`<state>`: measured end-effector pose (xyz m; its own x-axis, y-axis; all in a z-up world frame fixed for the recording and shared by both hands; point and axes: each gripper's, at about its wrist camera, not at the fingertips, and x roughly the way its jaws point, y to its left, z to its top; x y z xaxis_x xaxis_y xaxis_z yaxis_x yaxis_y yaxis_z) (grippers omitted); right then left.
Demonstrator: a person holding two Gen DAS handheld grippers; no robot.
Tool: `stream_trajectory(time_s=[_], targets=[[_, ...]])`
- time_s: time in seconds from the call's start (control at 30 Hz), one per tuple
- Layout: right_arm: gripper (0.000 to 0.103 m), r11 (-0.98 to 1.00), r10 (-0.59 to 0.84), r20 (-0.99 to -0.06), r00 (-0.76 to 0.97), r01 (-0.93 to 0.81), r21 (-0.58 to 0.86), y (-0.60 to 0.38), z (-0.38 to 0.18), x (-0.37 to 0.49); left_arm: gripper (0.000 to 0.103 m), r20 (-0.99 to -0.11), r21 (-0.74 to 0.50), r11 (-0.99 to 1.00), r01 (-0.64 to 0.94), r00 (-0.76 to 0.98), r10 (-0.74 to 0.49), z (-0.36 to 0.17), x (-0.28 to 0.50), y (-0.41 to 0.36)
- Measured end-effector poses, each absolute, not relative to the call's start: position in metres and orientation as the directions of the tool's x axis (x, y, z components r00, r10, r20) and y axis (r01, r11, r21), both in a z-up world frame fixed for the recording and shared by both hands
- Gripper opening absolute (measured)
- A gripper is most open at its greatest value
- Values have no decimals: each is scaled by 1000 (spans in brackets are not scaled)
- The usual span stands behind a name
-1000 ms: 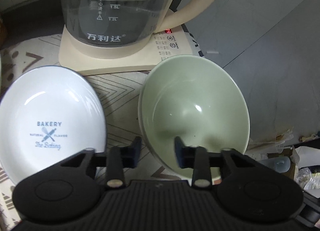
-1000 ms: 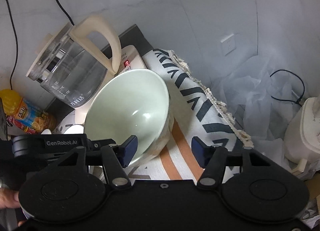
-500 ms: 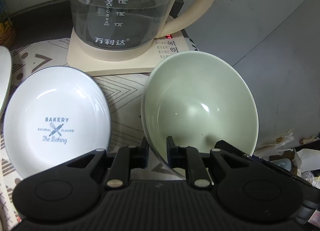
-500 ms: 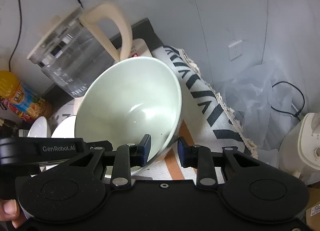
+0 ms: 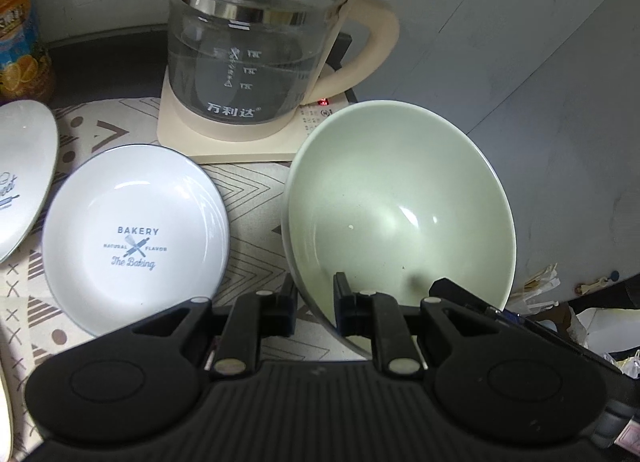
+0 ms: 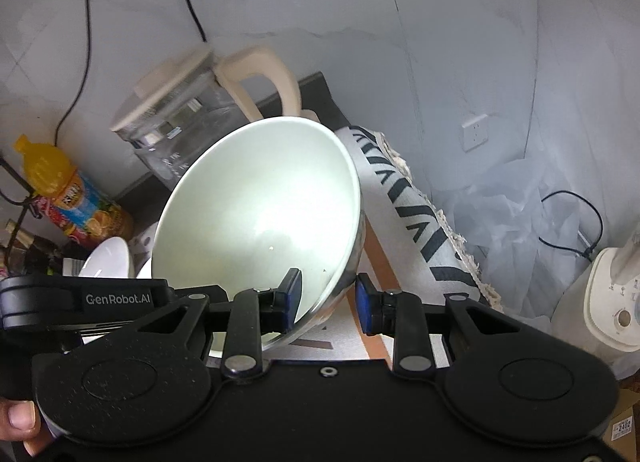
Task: Organize plates and bowls
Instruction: 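Lift the smaller pale green bowl with both grippers toward the stacked bowls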
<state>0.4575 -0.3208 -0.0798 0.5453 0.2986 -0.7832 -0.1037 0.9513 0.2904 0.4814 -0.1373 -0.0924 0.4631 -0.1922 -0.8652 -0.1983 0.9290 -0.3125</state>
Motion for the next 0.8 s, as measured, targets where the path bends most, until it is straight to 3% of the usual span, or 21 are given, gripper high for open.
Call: stream_trajectory(time_s=[0.8], targets=[[29,925,379,-732,567,-246,288,-287,-34,408,17,-833,-388,873,-294,516,-197,-56,401,-103]])
